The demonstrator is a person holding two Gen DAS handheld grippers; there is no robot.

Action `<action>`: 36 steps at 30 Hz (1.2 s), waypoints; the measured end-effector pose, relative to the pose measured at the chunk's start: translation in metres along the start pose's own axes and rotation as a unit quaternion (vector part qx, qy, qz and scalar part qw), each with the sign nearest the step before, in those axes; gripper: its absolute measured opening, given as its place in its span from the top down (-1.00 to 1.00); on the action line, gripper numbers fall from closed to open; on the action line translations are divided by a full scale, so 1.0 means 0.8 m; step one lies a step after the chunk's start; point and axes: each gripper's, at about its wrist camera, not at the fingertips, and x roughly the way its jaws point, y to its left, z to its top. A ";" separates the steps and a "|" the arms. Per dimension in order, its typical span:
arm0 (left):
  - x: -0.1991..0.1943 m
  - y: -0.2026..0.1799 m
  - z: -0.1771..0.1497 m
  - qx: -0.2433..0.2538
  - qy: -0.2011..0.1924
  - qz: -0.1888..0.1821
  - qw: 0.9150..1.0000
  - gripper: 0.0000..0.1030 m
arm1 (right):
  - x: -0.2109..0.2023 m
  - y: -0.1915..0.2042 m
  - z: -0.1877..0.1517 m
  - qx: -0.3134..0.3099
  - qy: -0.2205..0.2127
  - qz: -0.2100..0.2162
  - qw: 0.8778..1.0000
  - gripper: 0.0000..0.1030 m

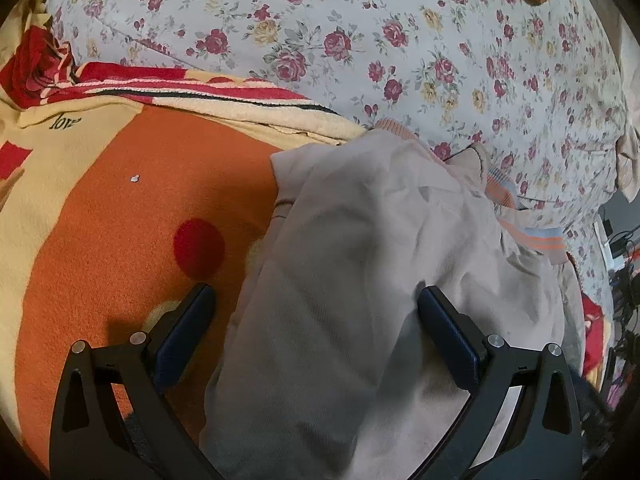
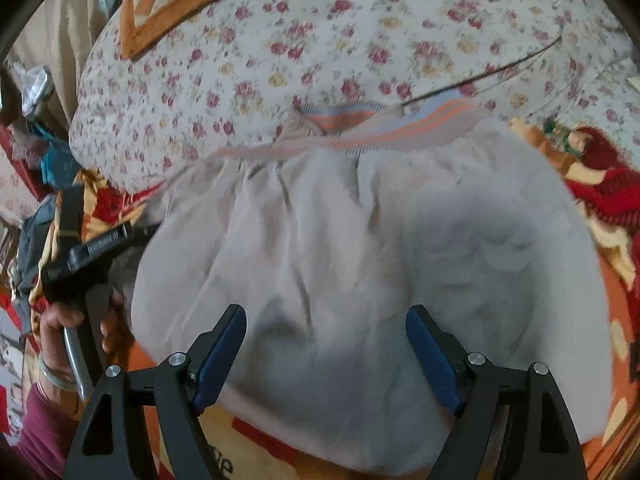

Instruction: Fold large clothes

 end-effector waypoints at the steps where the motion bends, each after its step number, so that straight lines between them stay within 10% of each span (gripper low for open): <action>1: 0.000 -0.001 0.000 0.002 0.001 0.002 1.000 -0.98 | -0.003 -0.001 0.003 -0.001 -0.006 -0.007 1.000 -0.55; 16: 0.011 -0.015 -0.001 0.038 0.014 0.014 0.999 -0.98 | -0.022 -0.043 0.011 -0.052 -0.030 -0.086 0.994 -0.55; 23: -0.002 -0.037 -0.003 0.045 0.027 -0.026 0.998 0.40 | -0.042 -0.079 0.006 -0.019 -0.063 -0.070 0.995 -0.55; 36: -0.133 -0.231 -0.001 0.154 -0.017 -0.032 0.987 0.58 | -0.069 -0.171 0.007 0.099 -0.092 -0.045 0.990 -0.55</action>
